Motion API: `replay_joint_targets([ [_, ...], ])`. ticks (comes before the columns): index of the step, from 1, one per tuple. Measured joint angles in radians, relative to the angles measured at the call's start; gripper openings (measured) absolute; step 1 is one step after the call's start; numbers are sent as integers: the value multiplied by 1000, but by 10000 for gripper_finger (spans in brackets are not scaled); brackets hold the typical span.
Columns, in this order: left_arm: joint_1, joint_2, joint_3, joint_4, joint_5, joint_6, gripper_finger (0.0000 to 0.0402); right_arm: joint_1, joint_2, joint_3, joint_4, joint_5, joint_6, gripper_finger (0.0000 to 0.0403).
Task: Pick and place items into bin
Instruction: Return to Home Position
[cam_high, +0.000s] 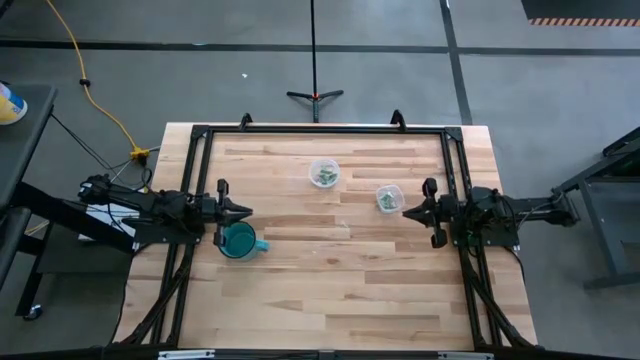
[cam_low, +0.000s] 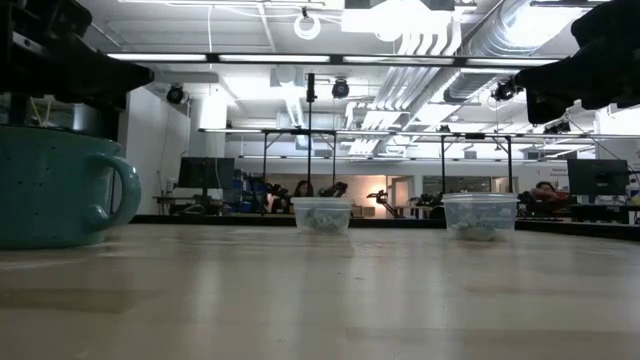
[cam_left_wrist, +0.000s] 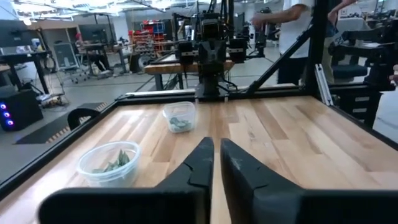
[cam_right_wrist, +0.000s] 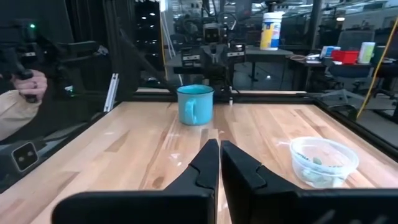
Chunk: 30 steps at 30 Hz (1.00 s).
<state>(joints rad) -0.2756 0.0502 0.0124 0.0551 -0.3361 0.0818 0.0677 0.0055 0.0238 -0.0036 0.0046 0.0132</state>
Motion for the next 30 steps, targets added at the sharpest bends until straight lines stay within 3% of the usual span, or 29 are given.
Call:
replay_joint_targets([
  [4,0,0,0,-4,31,6,75,0,0,0,-1,2,0,4],
  [15,0,0,0,-4,36,42,51,0,0,0,-2,2,-3,7],
  [30,0,0,0,-4,36,44,49,0,0,0,-2,2,-3,4],
])
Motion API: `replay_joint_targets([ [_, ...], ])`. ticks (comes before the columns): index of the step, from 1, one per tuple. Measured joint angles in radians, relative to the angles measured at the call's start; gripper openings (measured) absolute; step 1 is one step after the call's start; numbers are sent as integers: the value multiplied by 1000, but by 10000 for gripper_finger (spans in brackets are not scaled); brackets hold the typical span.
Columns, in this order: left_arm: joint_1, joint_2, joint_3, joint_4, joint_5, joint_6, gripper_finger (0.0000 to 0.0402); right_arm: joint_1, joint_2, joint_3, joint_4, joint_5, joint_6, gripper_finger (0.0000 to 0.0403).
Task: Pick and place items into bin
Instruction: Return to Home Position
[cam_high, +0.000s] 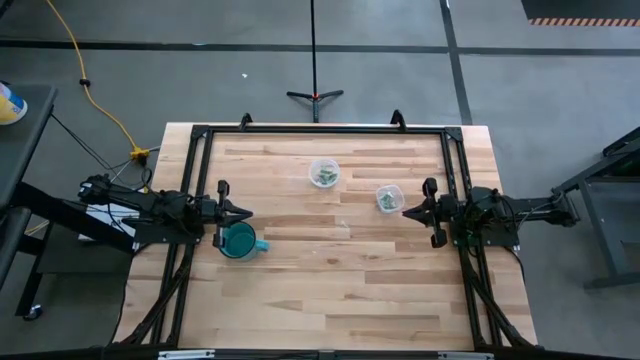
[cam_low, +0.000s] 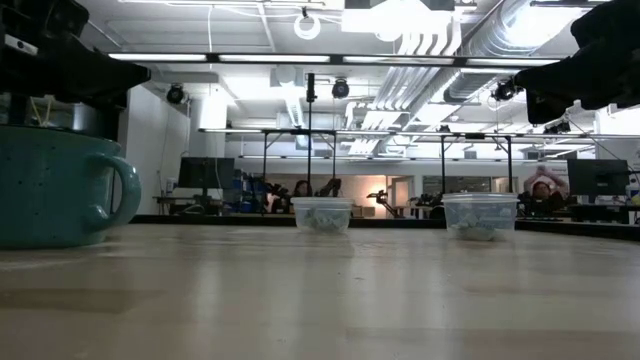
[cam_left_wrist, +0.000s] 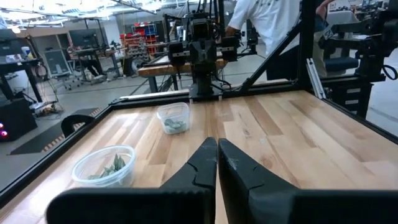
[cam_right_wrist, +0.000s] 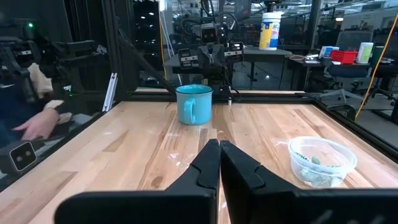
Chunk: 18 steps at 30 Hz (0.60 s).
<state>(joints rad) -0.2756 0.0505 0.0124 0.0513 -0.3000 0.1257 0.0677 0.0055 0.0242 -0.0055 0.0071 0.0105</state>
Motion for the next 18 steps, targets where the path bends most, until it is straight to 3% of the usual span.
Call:
replay_joint_targets([
  [18,0,0,0,0,0,0,49,0,0,0,0,0,0,8],
])
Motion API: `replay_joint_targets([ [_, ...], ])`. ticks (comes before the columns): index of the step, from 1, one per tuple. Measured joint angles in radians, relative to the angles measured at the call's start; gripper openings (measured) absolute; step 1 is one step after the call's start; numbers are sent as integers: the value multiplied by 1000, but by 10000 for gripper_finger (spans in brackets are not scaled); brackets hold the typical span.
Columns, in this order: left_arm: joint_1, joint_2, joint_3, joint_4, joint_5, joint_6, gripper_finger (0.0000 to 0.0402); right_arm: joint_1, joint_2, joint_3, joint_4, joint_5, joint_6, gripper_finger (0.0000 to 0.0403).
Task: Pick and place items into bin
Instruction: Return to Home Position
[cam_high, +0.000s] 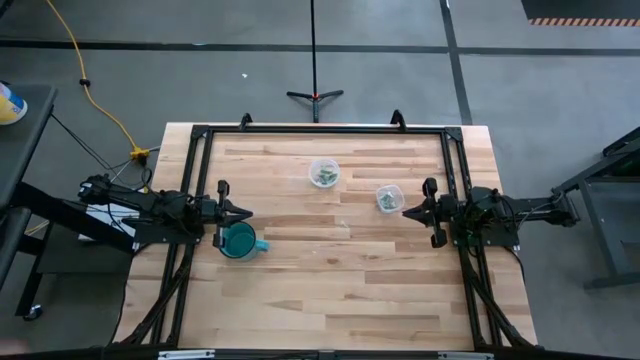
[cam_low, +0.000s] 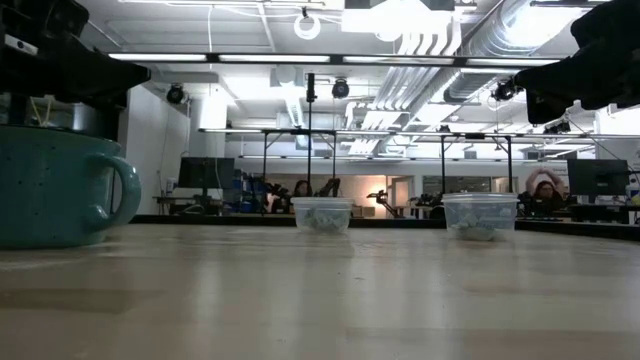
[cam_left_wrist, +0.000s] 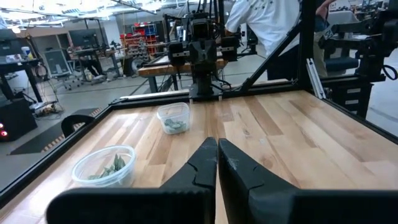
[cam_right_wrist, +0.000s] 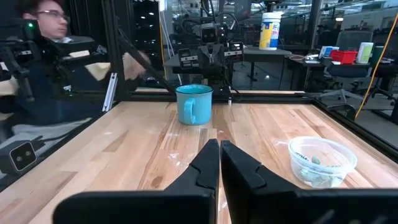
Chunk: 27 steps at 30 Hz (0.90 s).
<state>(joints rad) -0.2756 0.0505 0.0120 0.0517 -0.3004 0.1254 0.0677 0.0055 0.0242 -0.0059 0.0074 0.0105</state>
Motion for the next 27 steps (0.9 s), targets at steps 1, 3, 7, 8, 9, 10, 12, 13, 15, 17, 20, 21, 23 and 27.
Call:
replay_joint_targets([
  [1,0,0,0,0,0,0,49,0,0,0,0,0,0,7],
  [3,0,0,0,0,0,0,49,0,0,0,0,0,0,7],
  [7,0,0,0,0,0,0,49,0,0,0,0,0,0,9],
  [8,0,0,0,0,0,0,49,0,0,0,0,0,0,10],
  [9,0,0,0,0,0,0,49,0,0,0,0,0,0,10],
  [10,0,0,0,0,0,0,49,0,0,0,0,0,0,9],
  [12,0,0,0,0,0,0,49,0,0,0,0,0,0,8],
  [13,0,0,0,0,0,0,49,0,0,0,0,0,0,6],
  [15,0,0,0,0,0,0,49,0,0,0,0,0,0,5],
  [17,0,0,0,0,0,0,49,0,0,0,0,0,0,6],
  [20,0,0,0,0,0,0,49,0,0,0,0,0,0,8],
  [21,0,0,0,0,0,0,49,0,0,0,0,0,0,9],
  [23,0,0,0,0,0,0,49,0,0,0,0,0,0,9],
  [27,0,0,0,0,0,0,49,0,0,0,0,0,0,5],
])
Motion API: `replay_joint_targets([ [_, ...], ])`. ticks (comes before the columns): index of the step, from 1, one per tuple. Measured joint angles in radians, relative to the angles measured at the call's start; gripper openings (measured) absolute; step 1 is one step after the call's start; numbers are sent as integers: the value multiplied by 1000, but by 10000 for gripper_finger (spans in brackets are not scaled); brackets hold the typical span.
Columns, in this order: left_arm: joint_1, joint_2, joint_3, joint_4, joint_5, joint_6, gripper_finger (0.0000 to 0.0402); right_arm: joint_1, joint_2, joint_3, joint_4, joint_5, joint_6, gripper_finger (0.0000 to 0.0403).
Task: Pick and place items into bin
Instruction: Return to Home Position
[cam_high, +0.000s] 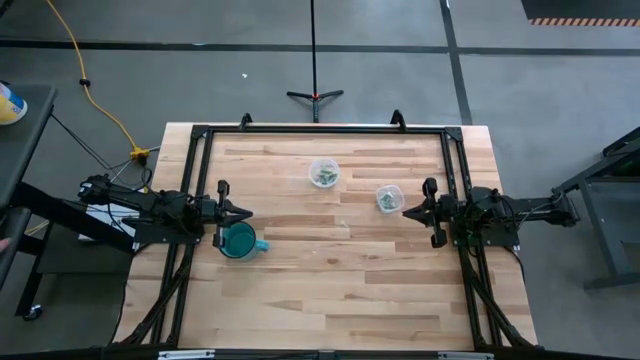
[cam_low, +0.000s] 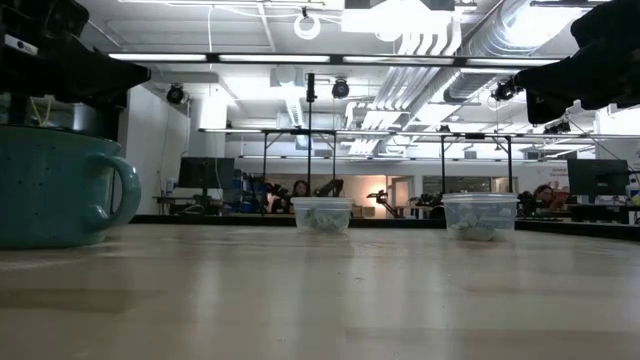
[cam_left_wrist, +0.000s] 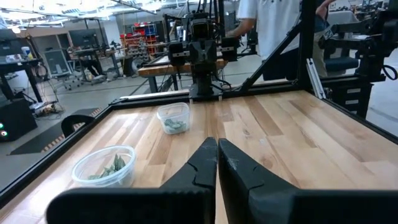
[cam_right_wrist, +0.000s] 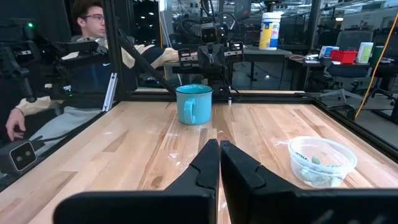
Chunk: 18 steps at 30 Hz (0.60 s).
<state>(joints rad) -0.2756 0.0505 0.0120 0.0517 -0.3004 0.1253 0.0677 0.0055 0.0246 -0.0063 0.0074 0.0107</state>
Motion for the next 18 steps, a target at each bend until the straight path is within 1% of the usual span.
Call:
replay_joint_targets([
  [18,0,0,0,0,0,0,49,0,0,0,0,0,0,4],
])
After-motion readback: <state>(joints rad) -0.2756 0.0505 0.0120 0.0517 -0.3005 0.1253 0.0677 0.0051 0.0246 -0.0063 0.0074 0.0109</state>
